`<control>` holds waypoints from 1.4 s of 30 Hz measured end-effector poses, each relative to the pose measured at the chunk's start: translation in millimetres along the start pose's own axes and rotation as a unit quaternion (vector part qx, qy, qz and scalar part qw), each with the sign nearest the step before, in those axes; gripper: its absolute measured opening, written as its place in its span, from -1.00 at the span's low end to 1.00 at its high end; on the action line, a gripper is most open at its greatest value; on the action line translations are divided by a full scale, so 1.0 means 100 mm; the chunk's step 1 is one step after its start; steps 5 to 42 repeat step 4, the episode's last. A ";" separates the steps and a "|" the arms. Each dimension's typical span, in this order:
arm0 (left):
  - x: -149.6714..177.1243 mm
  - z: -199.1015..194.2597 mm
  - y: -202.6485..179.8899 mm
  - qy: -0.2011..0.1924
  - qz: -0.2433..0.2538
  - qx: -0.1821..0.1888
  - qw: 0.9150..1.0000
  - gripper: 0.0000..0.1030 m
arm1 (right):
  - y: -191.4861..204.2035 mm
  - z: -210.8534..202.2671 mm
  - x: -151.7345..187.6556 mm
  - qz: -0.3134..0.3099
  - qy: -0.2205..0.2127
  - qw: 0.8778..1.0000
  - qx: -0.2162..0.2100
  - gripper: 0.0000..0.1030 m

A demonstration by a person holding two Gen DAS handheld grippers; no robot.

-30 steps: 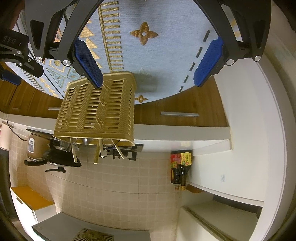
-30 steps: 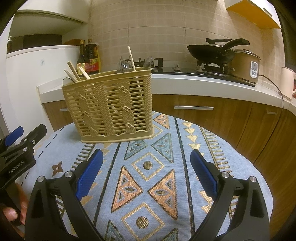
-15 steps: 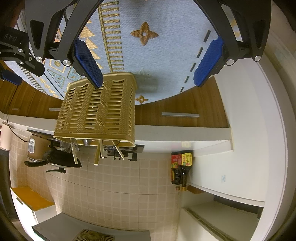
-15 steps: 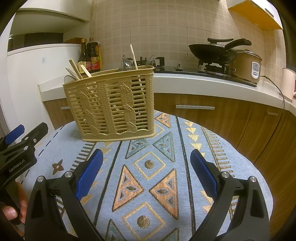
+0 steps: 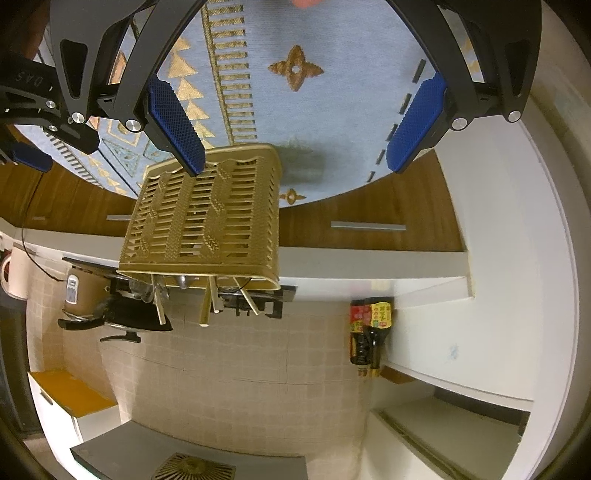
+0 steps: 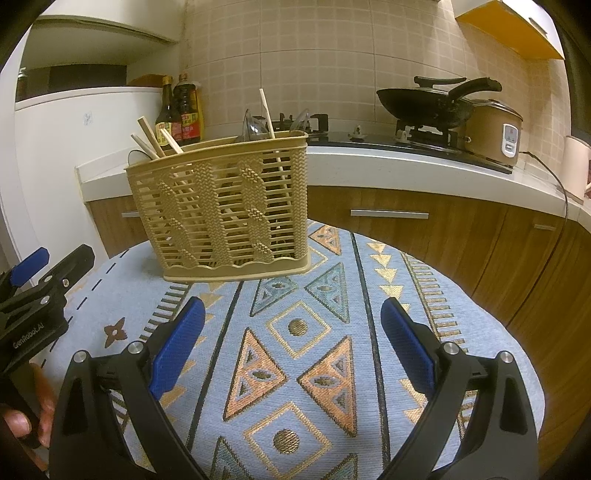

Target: Organize utensils

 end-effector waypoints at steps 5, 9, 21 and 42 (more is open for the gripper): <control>0.00 0.01 0.02 0.003 -0.006 0.001 1.000 0.85 | -0.03 -0.02 -0.01 0.007 -0.007 1.000 0.001 0.79; 0.00 0.01 0.02 0.003 -0.006 0.001 1.000 0.85 | -0.03 -0.02 -0.01 0.007 -0.007 1.000 0.001 0.79; 0.00 0.01 0.02 0.003 -0.006 0.001 1.000 0.85 | -0.03 -0.02 -0.01 0.007 -0.007 1.000 0.001 0.79; 0.00 0.01 0.02 0.003 -0.006 0.001 1.000 0.85 | -0.03 -0.02 -0.01 0.007 -0.007 1.000 0.001 0.79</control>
Point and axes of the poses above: each gripper's, at about its wrist camera, not at the fingertips, and z roughly the way its jaws point, y to its left, x to its underside, the point moved 8 cm from there along z, roughly the way its jaws point, and after that the axes turned 14 degrees about y, right-handed, at the moved point
